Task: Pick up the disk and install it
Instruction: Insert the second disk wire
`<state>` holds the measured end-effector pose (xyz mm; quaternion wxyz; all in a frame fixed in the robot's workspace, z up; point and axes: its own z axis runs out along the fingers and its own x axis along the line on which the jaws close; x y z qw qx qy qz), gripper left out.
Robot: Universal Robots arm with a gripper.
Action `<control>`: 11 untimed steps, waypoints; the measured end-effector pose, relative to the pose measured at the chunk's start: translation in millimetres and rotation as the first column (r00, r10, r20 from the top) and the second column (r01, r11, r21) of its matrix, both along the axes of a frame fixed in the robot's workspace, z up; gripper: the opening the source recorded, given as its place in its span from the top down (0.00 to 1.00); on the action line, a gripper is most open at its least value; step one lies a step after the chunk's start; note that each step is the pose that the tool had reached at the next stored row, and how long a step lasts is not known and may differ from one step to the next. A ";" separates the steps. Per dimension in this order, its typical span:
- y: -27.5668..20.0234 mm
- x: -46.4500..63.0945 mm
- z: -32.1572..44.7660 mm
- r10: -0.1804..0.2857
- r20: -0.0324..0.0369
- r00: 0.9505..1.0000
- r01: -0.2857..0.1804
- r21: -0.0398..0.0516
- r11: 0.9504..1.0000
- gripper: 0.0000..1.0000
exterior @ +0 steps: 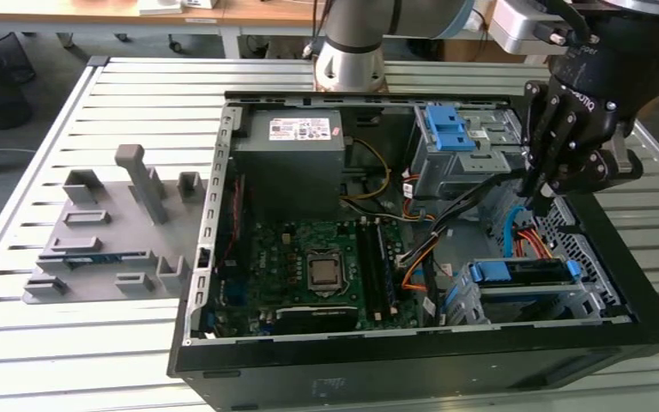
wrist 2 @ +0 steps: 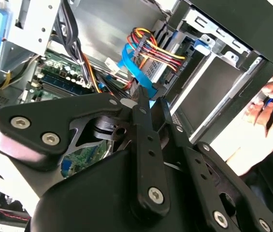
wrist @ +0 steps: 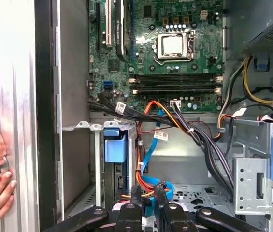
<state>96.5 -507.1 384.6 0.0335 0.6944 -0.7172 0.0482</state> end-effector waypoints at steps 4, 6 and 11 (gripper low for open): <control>-0.1 0.0 -2.2 0.000 0.000 1.000 0.000 -0.032 0.999 0.75; -0.1 0.0 -3.7 0.000 0.000 1.000 0.000 -0.045 0.999 0.75; 0.0 0.1 -7.6 0.000 0.000 1.000 0.000 -0.071 0.997 0.75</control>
